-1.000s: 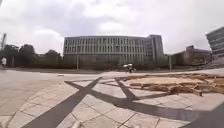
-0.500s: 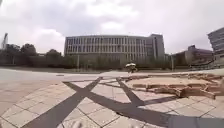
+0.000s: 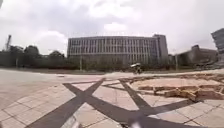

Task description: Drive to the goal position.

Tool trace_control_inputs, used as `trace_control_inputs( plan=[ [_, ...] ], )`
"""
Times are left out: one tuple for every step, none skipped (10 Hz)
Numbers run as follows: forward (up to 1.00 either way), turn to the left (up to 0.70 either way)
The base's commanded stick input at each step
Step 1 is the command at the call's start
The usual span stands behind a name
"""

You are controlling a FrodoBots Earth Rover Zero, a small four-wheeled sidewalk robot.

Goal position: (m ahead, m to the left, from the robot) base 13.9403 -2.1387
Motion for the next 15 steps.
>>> trace_control_inputs(
  plan=[
    [0.70,0.00],
    [0.70,0.00],
    [0.70,0.00],
    [0.70,0.00],
    [0.70,0.01],
    [0.70,0.00],
    [0.70,0.01],
    [0.70,0.02],
    [0.70,0.01],
    [0.70,0.00],
    [0.70,0.00],
    [0.70,0.01],
    [0.70,0.02],
    [0.70,0.02],
    [0.70,0.00]
  ],
)
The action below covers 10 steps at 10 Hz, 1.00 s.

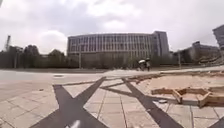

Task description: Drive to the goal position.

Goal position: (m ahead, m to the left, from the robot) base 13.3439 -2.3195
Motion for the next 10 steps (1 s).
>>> trace_control_inputs(
  plan=[
    [0.70,0.02],
    [0.70,0.00],
    [0.70,0.00],
    [0.70,0.00],
    [0.70,0.00],
    [0.70,0.00],
    [0.70,0.00],
    [0.70,0.01],
    [0.70,0.01],
    [0.70,0.00]
  ],
)
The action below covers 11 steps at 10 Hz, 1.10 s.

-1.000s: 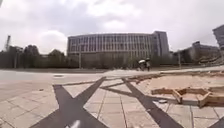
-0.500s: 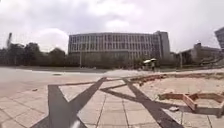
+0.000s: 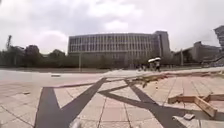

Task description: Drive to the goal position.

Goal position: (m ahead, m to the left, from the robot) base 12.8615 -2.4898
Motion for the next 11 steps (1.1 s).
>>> trace_control_inputs(
  plan=[
    [0.70,0.01],
    [0.70,0.02],
    [0.70,-0.10],
    [0.70,-0.23],
    [0.70,-0.28],
    [0.70,0.00],
    [0.70,0.00],
    [0.70,0.00],
    [0.70,0.00],
    [0.70,0.00],
    [0.70,0.00]
  ],
)
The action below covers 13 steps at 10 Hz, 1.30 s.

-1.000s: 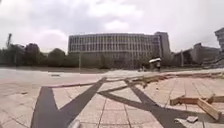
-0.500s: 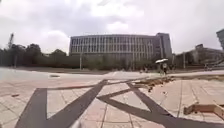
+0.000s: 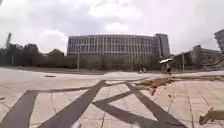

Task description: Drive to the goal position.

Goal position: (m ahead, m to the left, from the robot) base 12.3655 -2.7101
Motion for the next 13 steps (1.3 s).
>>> trace_control_inputs(
  plan=[
    [0.70,0.00],
    [0.70,0.00],
    [0.70,0.00],
    [0.70,0.00],
    [0.70,-0.01],
    [0.70,-0.10],
    [0.70,-0.27],
    [0.70,-0.31],
    [0.70,-0.31],
    [0.70,-0.26],
    [0.70,-0.06],
    [0.70,0.00],
    [0.70,0.00]
  ],
)
